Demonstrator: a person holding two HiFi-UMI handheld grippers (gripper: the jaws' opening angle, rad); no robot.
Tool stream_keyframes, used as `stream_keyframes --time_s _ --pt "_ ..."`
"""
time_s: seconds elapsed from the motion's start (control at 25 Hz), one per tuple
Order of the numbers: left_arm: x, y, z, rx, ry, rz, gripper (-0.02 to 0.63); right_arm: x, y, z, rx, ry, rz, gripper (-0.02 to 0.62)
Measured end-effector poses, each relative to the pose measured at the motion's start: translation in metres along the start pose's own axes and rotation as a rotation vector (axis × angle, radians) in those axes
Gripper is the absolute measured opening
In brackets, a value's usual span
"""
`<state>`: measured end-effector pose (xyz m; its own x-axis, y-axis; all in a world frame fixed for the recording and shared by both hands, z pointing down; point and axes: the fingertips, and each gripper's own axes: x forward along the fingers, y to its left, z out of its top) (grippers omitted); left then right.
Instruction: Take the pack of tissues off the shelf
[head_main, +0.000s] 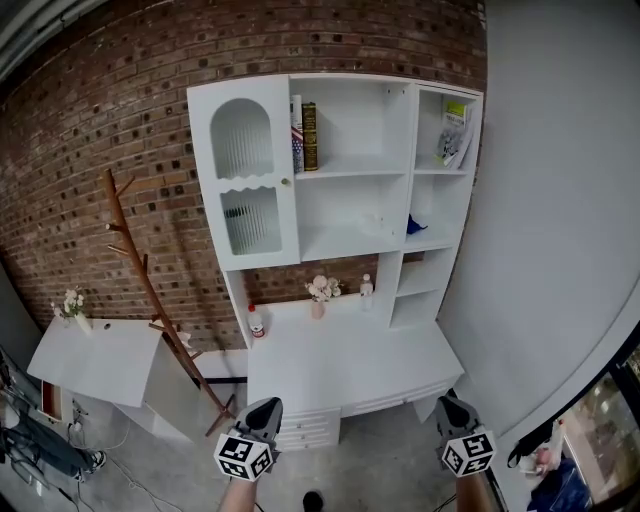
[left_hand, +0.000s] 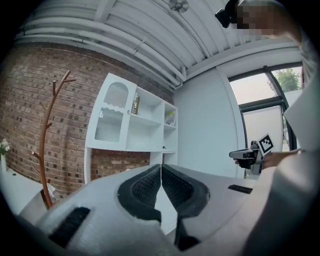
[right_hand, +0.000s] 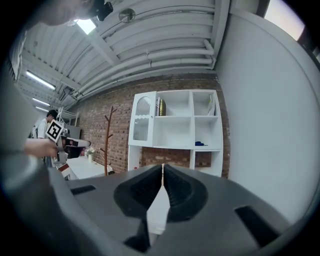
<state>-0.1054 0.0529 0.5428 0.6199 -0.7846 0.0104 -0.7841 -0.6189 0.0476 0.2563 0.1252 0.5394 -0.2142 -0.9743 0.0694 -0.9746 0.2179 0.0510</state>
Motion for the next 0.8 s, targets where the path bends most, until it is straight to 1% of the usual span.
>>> stream_keyframes --time_s 0.36,0.64,0.8 --pt "0.038 0.037 -0.003 -0.007 0.021 -0.021 0.026 0.042 0.001 0.002 -0.001 0.011 -0.03 0.031" --pt "0.068 0.061 -0.002 -0.01 0.021 -0.064 0.026 0.072 0.004 0.009 -0.01 0.014 -0.055 0.031" --pt "0.083 0.077 -0.001 0.003 0.025 -0.087 0.026 0.09 0.009 0.012 -0.019 0.021 -0.068 0.031"
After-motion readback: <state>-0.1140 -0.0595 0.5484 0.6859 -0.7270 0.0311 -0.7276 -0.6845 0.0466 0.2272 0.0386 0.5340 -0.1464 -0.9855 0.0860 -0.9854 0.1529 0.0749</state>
